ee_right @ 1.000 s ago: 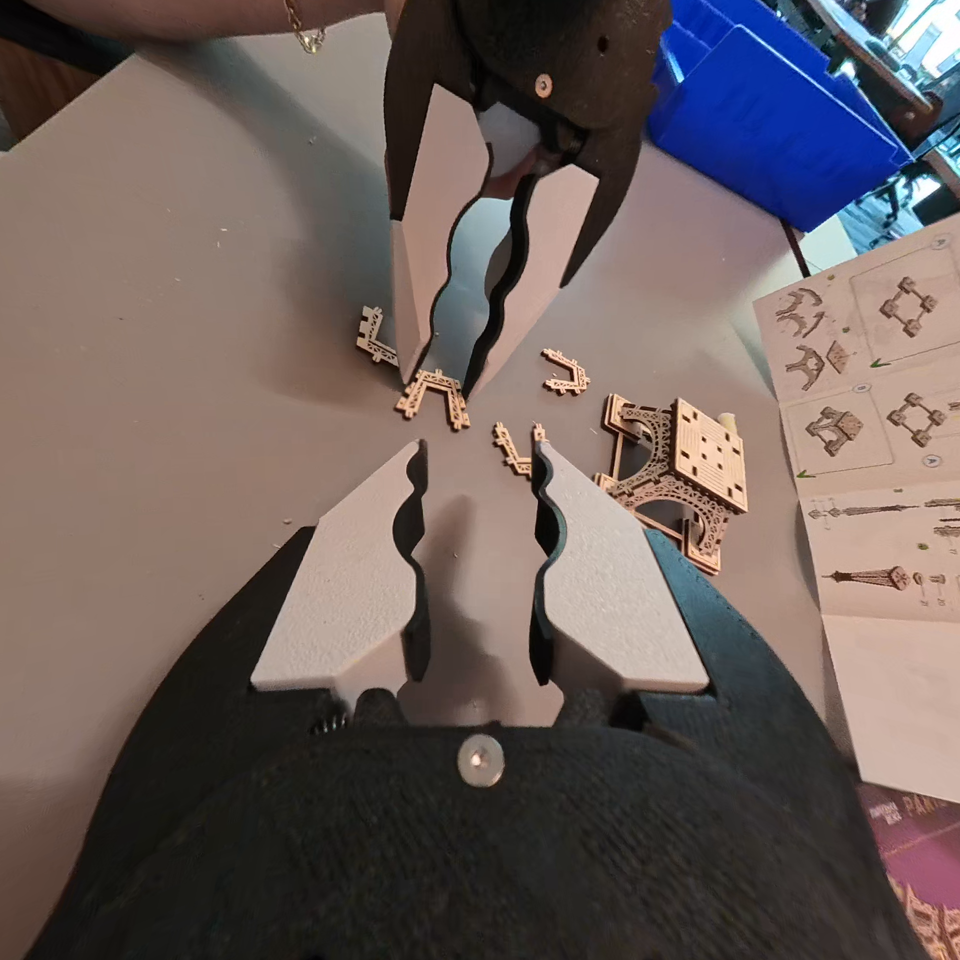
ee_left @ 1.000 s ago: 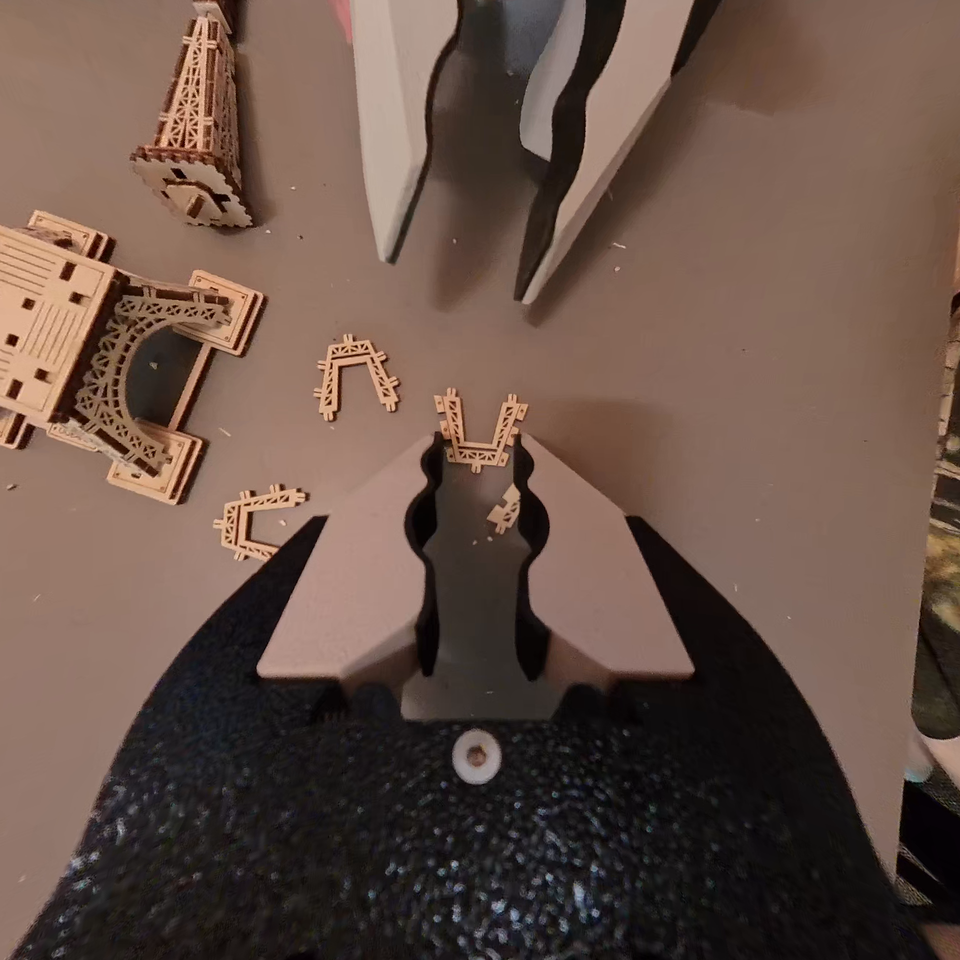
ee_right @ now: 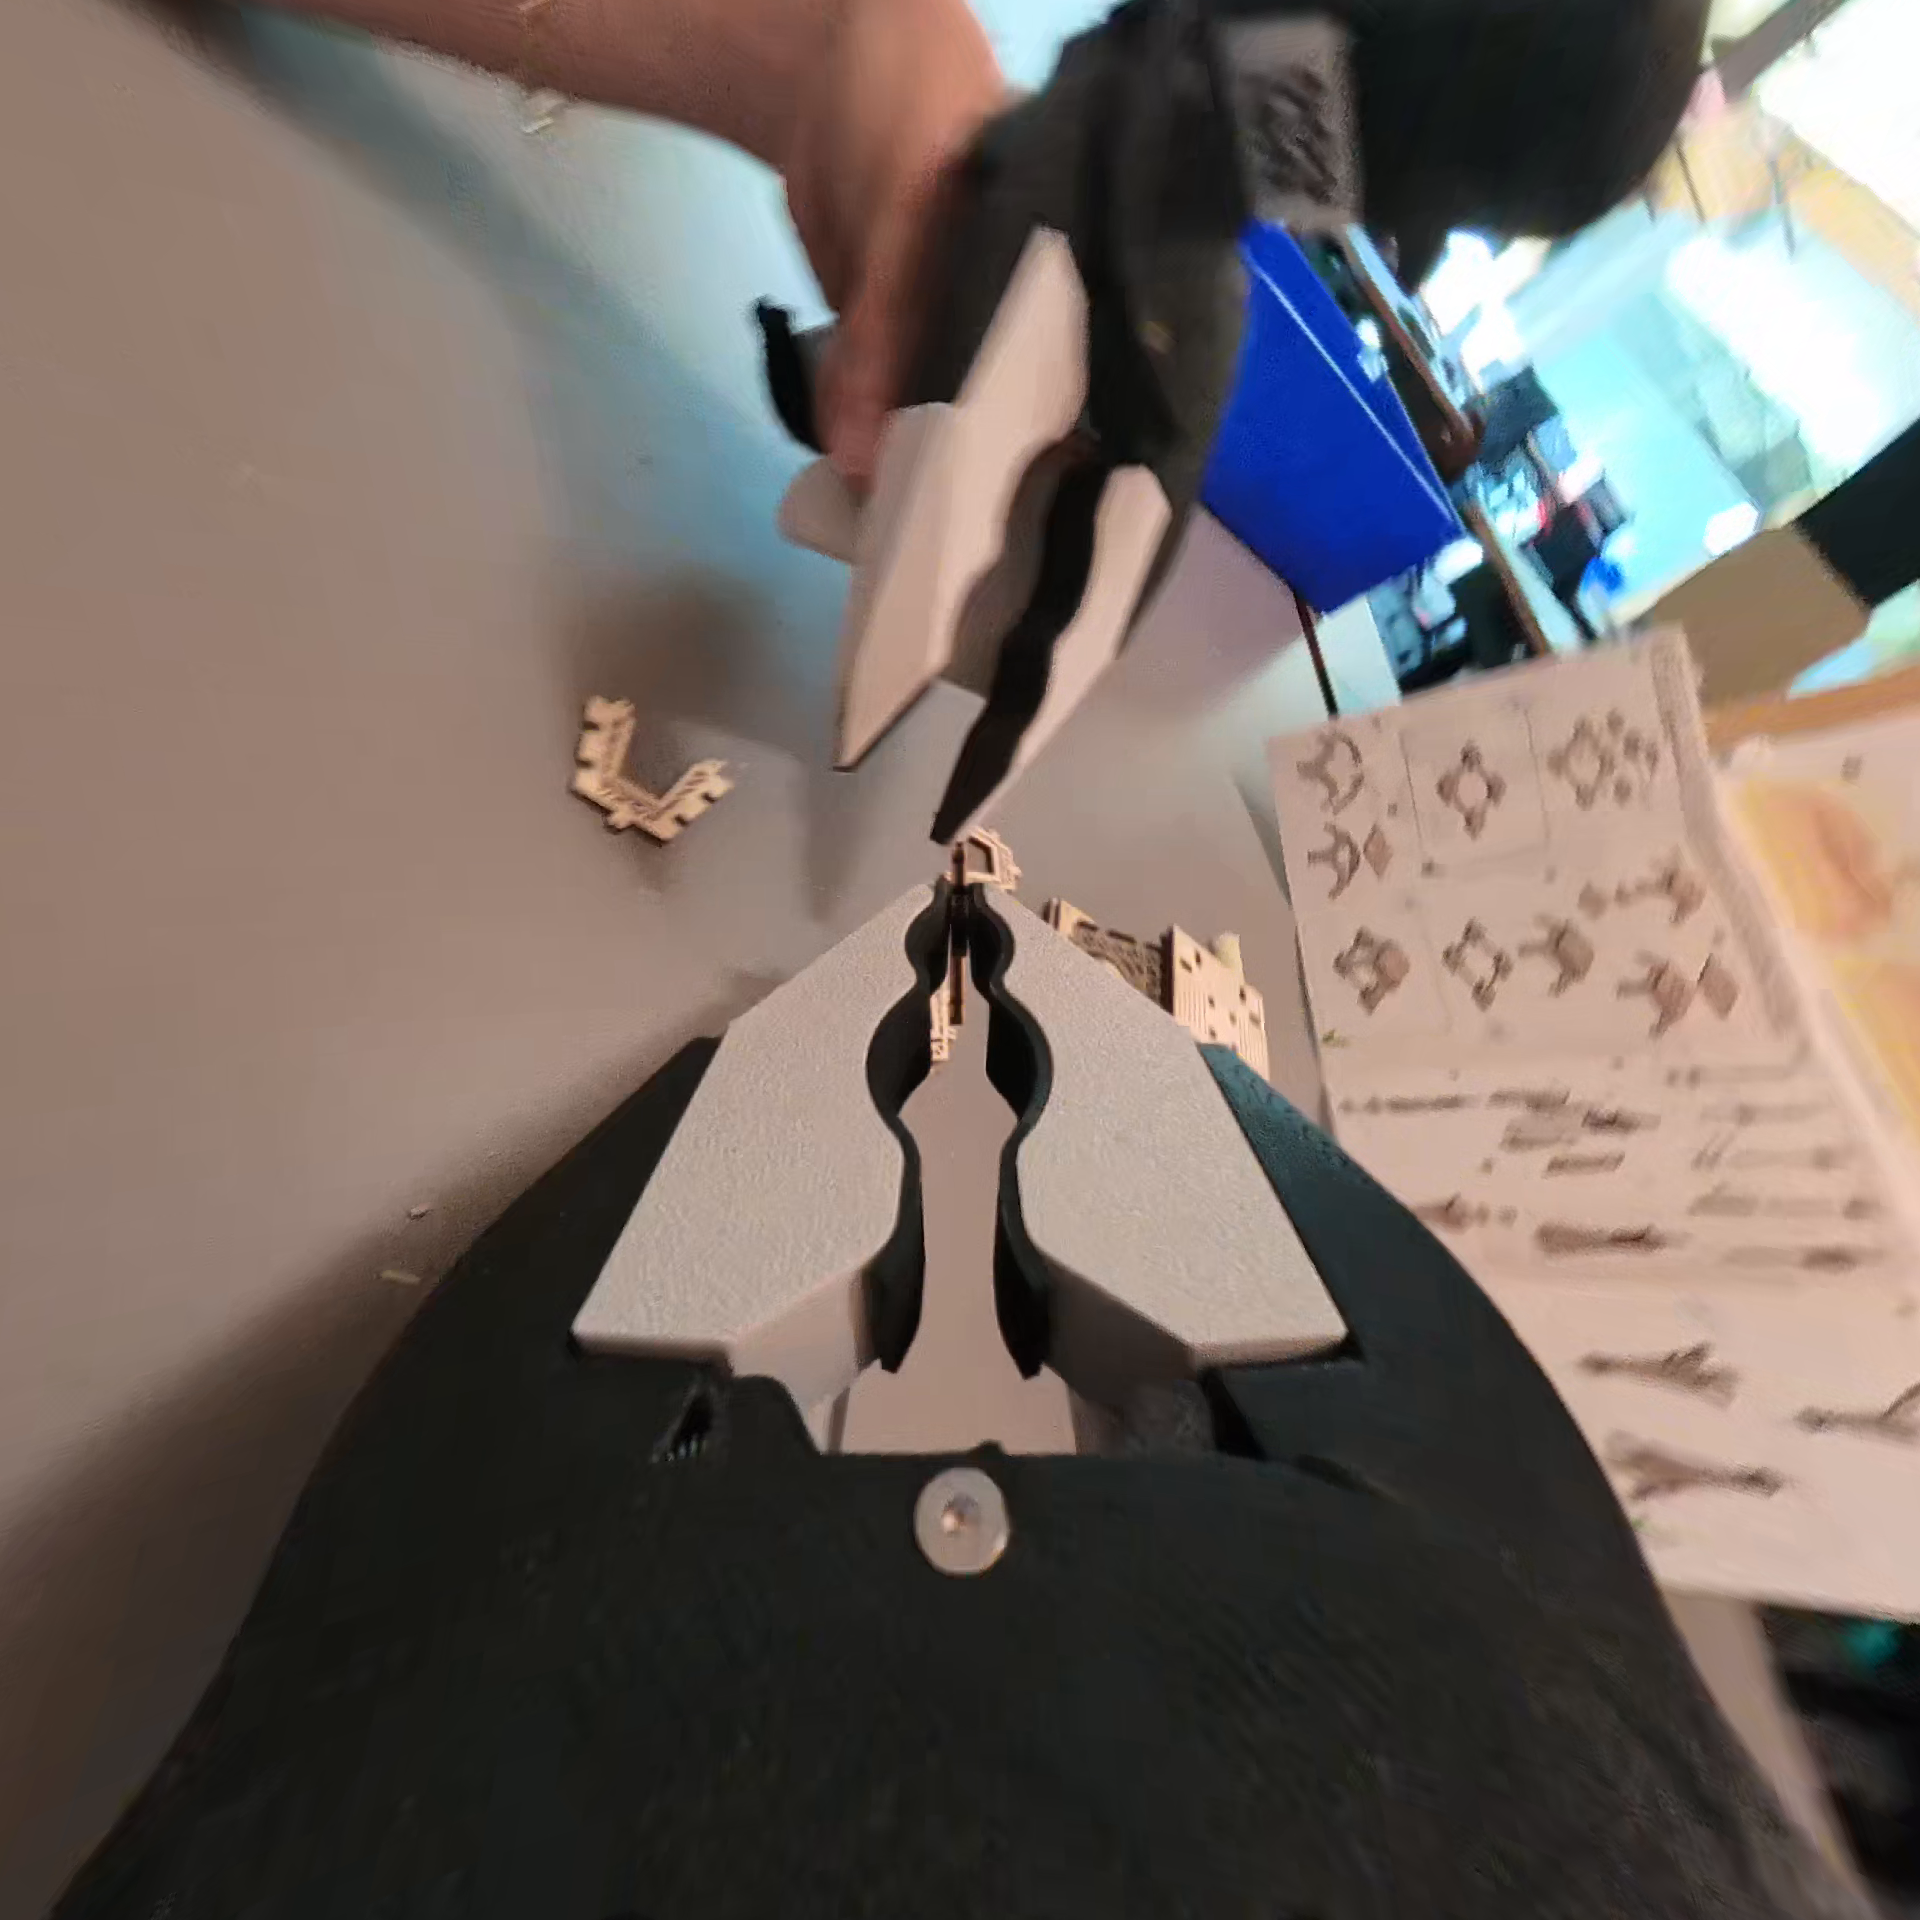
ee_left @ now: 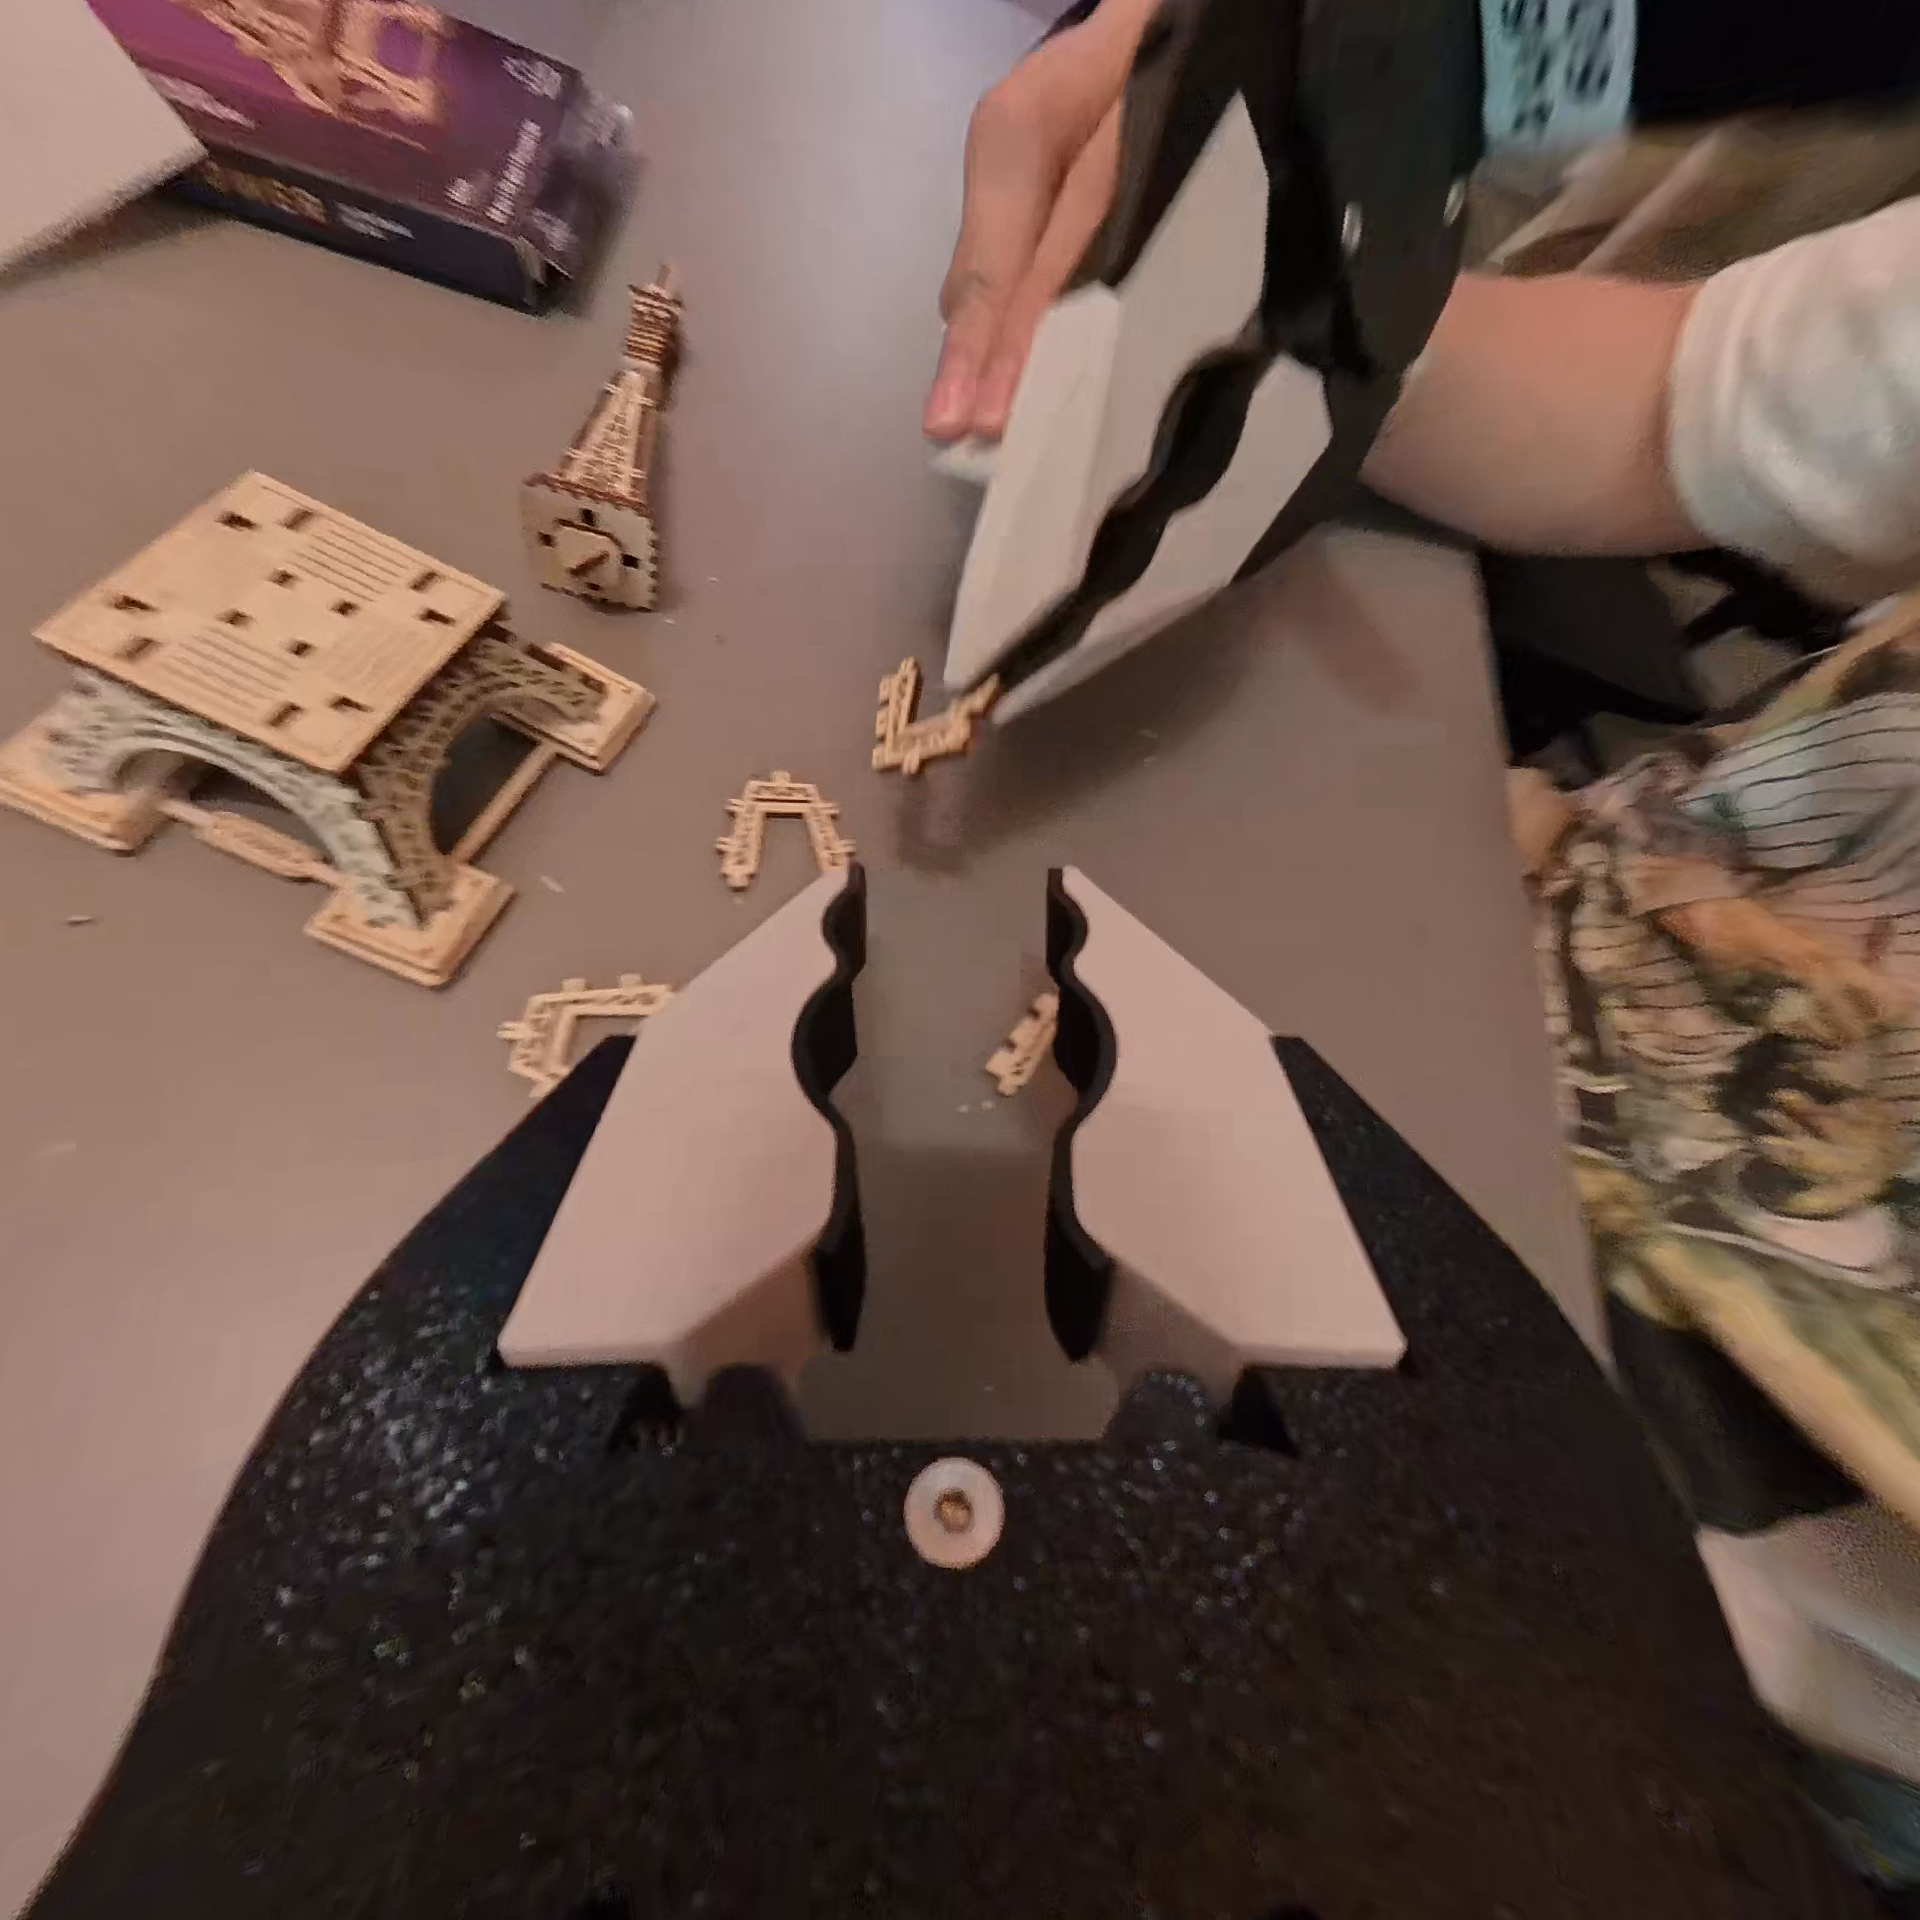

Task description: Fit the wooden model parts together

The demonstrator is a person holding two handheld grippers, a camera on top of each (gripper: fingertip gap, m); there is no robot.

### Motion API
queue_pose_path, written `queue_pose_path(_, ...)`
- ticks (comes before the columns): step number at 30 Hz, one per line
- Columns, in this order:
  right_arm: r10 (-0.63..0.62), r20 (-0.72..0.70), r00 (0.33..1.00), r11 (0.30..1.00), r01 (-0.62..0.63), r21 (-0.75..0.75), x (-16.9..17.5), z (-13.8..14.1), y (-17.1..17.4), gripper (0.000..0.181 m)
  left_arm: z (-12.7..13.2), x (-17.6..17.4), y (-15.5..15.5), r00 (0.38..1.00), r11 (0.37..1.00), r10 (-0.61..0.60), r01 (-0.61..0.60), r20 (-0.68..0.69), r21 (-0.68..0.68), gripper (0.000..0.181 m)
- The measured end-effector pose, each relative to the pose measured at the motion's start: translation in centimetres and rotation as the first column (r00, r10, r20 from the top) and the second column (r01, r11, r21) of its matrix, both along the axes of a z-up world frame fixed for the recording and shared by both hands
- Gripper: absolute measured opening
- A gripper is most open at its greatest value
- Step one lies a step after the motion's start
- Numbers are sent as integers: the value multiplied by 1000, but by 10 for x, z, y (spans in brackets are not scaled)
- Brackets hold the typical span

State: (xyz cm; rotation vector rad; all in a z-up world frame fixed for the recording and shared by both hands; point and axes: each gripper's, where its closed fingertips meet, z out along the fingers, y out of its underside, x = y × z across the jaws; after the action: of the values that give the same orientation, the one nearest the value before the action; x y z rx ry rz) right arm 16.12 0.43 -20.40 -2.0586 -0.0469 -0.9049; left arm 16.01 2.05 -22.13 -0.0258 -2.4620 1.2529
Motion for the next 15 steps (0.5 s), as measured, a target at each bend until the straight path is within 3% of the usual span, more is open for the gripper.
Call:
queue_pose_path(4,-158,-304,939,933,243,267,28,13,-28,0,1,14,-7,973,998,38,-25,228,-60,31)
queue_pose_path(8,-153,-576,803,806,439,398,40,12,-51,0,-12,33,-13,930,992,119,-122,348,-12,29)
queue_pose_path(12,-95,-707,701,747,520,415,43,0,-58,0,-33,39,-15,901,981,118,-172,418,94,32)
queue_pose_path(15,-46,-757,651,715,551,431,42,-2,-54,0,-42,35,-20,905,969,126,-200,407,144,24)
